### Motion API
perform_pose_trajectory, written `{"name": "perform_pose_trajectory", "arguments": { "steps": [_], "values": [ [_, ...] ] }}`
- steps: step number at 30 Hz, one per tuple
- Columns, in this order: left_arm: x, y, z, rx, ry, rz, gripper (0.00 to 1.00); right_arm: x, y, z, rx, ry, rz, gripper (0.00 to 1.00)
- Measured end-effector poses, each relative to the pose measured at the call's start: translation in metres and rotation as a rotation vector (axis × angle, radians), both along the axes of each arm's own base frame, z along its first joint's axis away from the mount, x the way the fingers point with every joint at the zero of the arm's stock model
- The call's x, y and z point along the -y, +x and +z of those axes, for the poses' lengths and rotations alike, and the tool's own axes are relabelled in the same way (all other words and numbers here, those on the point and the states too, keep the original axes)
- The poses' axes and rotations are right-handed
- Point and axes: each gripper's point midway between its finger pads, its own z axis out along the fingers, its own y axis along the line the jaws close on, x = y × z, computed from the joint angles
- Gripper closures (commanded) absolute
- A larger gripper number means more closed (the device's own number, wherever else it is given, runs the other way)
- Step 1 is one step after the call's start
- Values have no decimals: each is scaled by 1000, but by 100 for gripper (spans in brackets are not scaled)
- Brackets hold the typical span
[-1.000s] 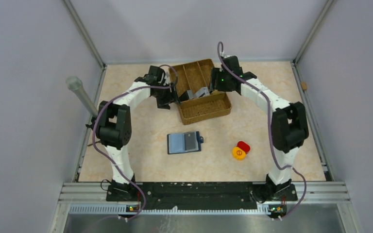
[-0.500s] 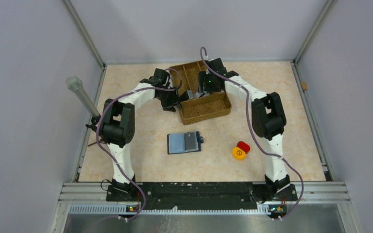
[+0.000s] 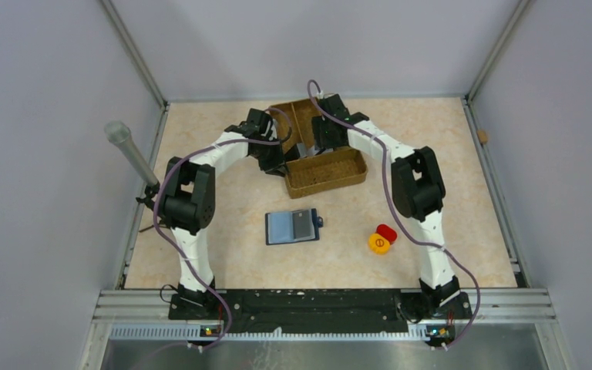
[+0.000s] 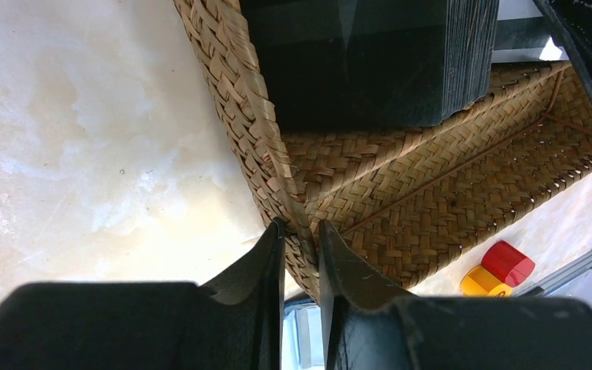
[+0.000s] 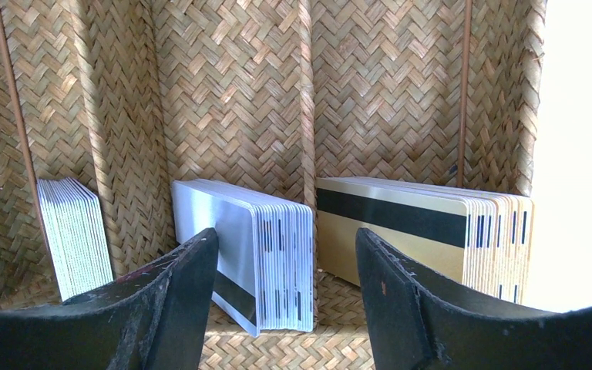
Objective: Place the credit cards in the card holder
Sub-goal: Pick up the credit card from the storage box.
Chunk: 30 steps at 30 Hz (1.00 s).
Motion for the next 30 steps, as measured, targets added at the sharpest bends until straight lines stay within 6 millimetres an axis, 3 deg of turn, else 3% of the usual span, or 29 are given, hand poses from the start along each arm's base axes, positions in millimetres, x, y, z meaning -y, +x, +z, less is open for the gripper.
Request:
{"name": "perform_pose_trajectory", "arguments": {
  "steps": [18, 30],
  "values": [
    [-2, 2, 1, 7, 12, 7, 83, 10, -2, 13, 14, -35, -23, 40],
    [-2, 3, 1, 8, 12, 7, 84, 10, -2, 29, 40, -22, -24, 68]
  ]
}}
